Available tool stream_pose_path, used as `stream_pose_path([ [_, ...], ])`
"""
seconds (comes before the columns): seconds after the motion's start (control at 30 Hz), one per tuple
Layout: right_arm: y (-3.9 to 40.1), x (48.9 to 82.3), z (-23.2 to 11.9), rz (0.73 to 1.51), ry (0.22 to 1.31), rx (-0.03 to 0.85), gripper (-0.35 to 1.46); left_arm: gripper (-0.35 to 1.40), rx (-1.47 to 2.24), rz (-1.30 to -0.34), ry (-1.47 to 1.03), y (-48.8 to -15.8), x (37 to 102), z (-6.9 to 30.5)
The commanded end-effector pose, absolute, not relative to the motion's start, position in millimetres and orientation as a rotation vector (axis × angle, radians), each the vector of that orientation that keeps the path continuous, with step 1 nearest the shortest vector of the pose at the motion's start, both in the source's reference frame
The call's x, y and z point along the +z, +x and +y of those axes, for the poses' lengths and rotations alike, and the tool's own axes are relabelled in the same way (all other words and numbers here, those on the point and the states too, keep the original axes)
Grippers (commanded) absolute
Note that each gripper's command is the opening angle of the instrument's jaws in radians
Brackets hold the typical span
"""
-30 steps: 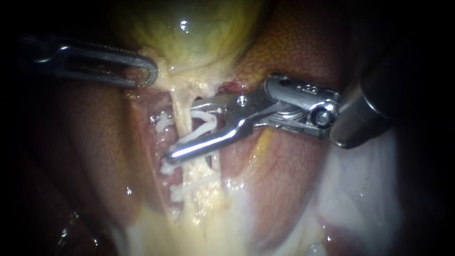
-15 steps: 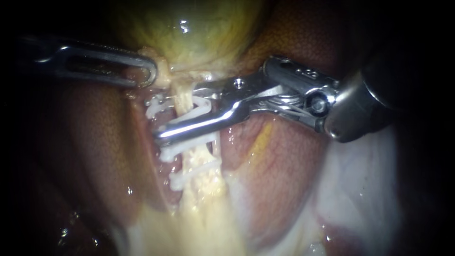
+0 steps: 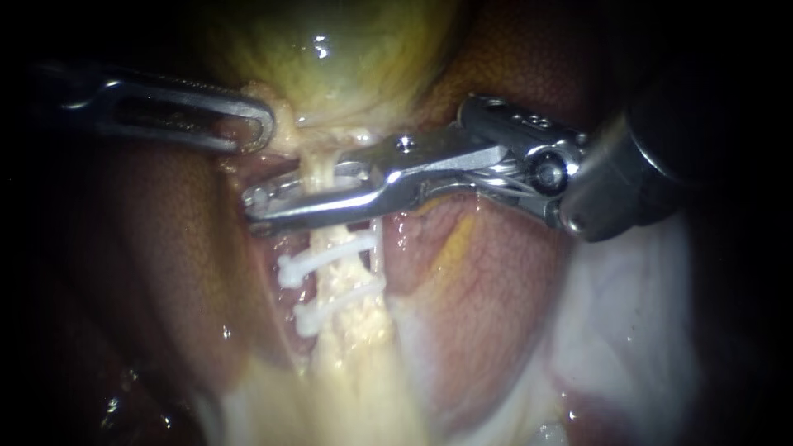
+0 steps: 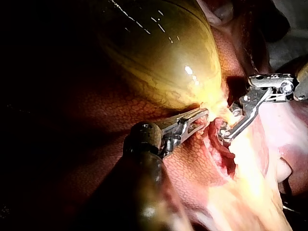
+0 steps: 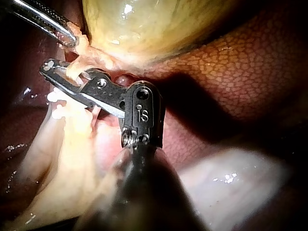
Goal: Clipping third clip left tube
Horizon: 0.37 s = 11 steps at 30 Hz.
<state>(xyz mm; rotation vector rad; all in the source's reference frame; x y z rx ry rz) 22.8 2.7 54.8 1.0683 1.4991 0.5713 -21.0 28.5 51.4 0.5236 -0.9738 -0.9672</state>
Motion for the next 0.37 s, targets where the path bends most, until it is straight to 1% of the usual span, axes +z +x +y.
stream_pose_path([
  [0.03,22.7,55.1,2.6,1.499,1.068,0.57,-0.35,-0.35,-0.967,-0.974,0.524,-21.0,51.4,28.5],
  [0.37,22.6,55.6,2.6,1.498,1.066,0.568,-0.35,-0.35,-0.967,-0.974,0.524,-21.0,51.4,28.6],
])
